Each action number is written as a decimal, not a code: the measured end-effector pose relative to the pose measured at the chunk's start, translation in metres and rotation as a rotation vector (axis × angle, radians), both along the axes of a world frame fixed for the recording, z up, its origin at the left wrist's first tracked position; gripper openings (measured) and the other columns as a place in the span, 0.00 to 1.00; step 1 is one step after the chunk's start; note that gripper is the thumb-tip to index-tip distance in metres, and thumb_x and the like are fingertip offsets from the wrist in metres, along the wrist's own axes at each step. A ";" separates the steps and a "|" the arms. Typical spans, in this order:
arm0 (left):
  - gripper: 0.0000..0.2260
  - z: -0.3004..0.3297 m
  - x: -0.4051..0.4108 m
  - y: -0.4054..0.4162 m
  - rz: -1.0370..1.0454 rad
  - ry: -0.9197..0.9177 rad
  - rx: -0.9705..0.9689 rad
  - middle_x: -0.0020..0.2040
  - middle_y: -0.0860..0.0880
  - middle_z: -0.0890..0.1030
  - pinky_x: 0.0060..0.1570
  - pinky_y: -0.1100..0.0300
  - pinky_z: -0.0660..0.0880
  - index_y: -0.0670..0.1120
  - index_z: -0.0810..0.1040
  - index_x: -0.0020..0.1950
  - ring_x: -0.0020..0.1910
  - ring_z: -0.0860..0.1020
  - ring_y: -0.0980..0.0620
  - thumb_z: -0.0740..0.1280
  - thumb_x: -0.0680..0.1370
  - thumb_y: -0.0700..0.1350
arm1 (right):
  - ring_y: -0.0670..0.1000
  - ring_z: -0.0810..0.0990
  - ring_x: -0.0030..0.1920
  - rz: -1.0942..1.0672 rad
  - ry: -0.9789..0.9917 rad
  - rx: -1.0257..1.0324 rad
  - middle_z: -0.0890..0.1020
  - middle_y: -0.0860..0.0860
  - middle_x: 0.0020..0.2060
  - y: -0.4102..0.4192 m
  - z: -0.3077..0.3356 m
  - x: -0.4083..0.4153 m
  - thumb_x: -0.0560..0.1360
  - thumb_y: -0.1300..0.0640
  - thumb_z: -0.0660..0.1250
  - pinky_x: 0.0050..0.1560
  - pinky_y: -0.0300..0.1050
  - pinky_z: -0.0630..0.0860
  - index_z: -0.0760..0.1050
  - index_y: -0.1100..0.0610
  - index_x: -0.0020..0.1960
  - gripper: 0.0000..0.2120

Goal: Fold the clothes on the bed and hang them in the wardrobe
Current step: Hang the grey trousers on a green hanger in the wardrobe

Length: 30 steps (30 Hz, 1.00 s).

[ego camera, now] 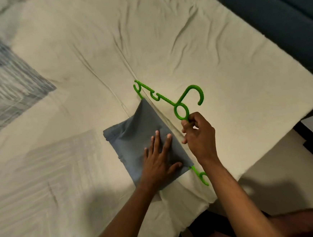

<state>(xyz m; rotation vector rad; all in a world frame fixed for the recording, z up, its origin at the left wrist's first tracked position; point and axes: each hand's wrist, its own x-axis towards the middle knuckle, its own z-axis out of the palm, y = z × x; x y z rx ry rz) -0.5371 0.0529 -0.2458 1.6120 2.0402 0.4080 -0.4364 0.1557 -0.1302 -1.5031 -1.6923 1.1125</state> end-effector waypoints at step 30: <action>0.07 0.384 0.007 0.012 0.247 -0.724 0.636 0.53 0.47 0.80 0.51 0.56 0.72 0.46 0.75 0.57 0.56 0.78 0.44 0.67 0.80 0.44 | 0.52 0.78 0.36 -0.198 -0.236 0.676 0.79 0.47 0.32 -0.138 0.394 0.122 0.79 0.53 0.68 0.39 0.54 0.78 0.76 0.53 0.44 0.06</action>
